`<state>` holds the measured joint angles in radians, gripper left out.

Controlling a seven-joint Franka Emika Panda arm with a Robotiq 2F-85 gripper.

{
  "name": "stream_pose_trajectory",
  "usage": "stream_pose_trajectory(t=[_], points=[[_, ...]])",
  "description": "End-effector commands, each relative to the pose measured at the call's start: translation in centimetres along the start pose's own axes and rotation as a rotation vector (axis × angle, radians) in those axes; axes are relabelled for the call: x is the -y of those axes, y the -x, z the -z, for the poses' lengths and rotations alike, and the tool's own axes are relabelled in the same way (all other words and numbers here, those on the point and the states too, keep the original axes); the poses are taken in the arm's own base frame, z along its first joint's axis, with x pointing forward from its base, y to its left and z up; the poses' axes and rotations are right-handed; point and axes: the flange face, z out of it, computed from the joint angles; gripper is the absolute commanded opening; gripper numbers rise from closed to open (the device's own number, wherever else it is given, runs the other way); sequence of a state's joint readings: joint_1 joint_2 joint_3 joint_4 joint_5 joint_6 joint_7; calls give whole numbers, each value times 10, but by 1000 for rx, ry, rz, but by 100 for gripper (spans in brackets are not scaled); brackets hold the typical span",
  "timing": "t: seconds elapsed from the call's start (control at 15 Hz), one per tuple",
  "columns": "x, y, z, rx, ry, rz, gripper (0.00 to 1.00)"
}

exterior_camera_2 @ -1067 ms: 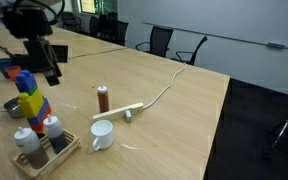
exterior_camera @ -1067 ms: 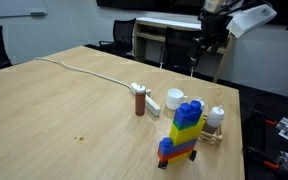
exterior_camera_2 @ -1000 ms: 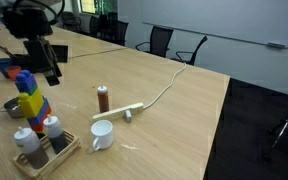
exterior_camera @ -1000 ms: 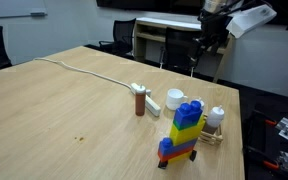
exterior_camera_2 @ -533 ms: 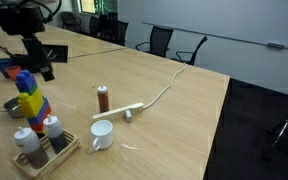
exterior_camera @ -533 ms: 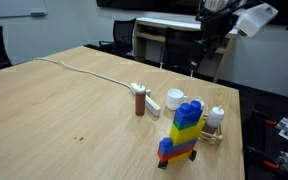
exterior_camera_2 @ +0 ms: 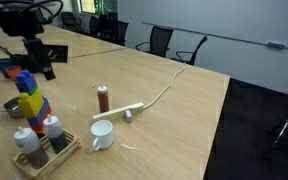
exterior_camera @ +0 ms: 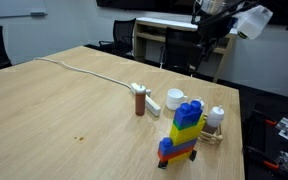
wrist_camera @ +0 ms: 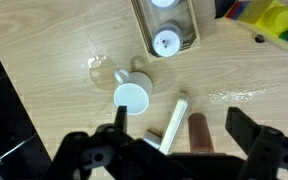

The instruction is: Separate some of the blocks

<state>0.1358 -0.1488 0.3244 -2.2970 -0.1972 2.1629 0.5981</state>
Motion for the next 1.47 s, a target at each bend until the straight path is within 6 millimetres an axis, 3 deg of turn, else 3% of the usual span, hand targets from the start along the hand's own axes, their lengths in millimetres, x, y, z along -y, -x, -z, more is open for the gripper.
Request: stream_pose_trajectory(t=[0.0, 0.33, 0.6, 0.67, 1.07, 1.4], points=[[5, 1, 3, 3, -21, 35, 100], [46, 16, 22, 4, -135, 335, 100], [59, 10, 35, 24, -217, 547, 100], [57, 19, 32, -10, -180, 464, 100], [57, 19, 32, -6, -184, 468, 100], [86, 24, 14, 36, -169, 589, 100]])
